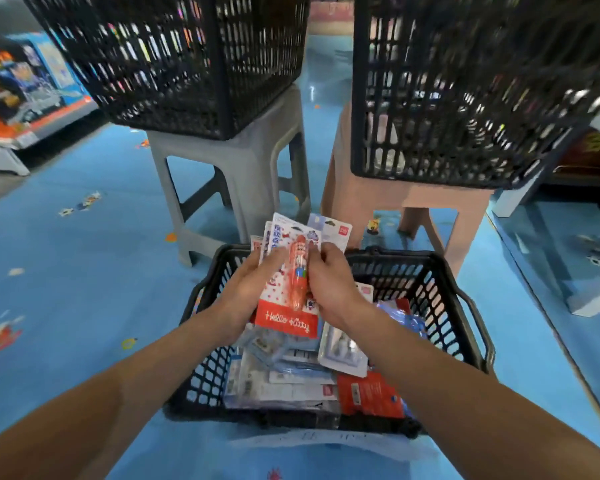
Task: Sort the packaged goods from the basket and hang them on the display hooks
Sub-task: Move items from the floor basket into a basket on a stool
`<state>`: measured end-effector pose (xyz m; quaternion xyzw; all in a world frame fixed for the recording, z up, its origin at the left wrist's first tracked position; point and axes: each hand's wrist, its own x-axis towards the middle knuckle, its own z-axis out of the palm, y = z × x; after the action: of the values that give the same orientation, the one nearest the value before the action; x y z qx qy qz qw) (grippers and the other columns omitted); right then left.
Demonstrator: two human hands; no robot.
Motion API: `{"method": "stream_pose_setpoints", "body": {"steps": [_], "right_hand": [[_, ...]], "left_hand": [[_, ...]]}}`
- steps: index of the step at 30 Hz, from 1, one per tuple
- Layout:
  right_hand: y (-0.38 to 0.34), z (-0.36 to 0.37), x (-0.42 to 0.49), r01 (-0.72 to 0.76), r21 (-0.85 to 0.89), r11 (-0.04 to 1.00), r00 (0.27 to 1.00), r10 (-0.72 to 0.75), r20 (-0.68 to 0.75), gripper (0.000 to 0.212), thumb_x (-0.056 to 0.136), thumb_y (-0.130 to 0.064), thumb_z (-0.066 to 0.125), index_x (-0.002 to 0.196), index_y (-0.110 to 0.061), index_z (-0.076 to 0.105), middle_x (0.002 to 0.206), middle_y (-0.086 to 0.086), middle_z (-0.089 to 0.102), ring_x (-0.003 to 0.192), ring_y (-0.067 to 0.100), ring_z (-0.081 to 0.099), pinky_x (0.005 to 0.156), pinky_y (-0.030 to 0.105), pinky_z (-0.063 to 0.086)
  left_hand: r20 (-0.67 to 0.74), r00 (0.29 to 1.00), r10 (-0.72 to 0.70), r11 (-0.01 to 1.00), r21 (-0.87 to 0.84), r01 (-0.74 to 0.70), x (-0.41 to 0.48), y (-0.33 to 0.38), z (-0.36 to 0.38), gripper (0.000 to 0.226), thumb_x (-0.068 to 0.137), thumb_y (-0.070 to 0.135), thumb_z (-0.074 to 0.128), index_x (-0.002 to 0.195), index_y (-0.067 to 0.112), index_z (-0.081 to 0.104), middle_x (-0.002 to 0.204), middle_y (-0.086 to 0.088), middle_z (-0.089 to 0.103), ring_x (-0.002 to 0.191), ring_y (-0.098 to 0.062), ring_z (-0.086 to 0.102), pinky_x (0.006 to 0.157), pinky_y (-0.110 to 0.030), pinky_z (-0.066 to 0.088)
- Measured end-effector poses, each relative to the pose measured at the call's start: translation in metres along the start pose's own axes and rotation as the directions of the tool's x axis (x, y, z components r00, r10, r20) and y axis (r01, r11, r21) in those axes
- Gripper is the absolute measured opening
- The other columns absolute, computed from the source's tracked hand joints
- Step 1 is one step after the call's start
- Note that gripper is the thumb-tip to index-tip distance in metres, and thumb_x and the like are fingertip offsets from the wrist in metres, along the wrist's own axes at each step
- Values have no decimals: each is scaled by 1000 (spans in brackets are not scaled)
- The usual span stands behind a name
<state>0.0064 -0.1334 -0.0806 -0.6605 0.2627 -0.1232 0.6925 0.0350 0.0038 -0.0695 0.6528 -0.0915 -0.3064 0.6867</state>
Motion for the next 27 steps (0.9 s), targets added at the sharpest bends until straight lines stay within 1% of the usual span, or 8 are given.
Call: {"method": "stream_pose_setpoints", "body": {"steps": [3,7,11,14,17,21,24,27], "right_hand": [[-45,7,-21,-52,-26,998,999,51,-13,22,109,-32,45,97,-14,51,93,11,65,88,25,66,86,48,57],[-136,11,-61,-183,78,980,983,181,24,20,108,-30,45,115,-16,57,104,13,71,97,31,71,89,50,58],[-251,12,-100,-304,233,924,953,291,87,19,93,-21,47,99,-11,62,89,14,69,81,29,70,72,39,57],[-327,9,-118,-293,244,925,956,284,72,26,77,-22,51,97,-14,65,99,26,68,94,45,69,84,59,56],[-395,6,-123,-304,182,935,952,291,93,40,74,-23,56,110,-10,67,110,32,66,99,43,69,88,65,54],[-488,-15,-117,-281,176,943,959,270,86,28,93,-15,51,114,-21,68,112,20,72,97,34,73,83,51,61],[-546,-46,-107,-313,225,923,946,281,164,26,102,-7,47,117,-16,66,98,14,77,81,28,74,74,40,59],[-583,-76,-88,-277,180,944,957,254,143,24,103,-11,49,119,-15,65,102,17,76,88,34,74,80,46,59]], "left_hand": [[-29,999,-30,997,-69,28,-22,44,4,40,93,26,74,129,30,59,113,-6,77,100,-31,76,89,-48,58],[-65,992,-108,989,-108,101,-60,129,13,56,79,28,85,127,28,56,110,-8,77,96,-33,76,87,-50,58],[-109,982,-152,982,-129,138,-99,223,21,32,93,14,69,122,24,59,110,-16,75,88,-30,75,78,-46,58],[-100,981,-166,979,-137,151,-124,295,32,32,97,8,62,123,26,57,111,-15,74,88,-30,76,70,-43,59],[-67,985,-160,977,-153,149,-138,369,47,33,91,11,67,118,26,56,97,-9,75,78,-25,75,59,-36,59],[-26,993,-116,983,-146,111,-135,456,74,47,76,24,65,122,26,54,107,-13,71,86,-28,75,72,-45,60],[11,996,-89,992,-93,90,-120,507,96,30,96,17,61,121,29,50,110,-16,68,85,-27,75,75,-48,61],[58,994,-92,996,4,92,-95,540,120,29,104,22,53,129,29,38,116,-15,64,87,-24,75,81,-49,61]]}}
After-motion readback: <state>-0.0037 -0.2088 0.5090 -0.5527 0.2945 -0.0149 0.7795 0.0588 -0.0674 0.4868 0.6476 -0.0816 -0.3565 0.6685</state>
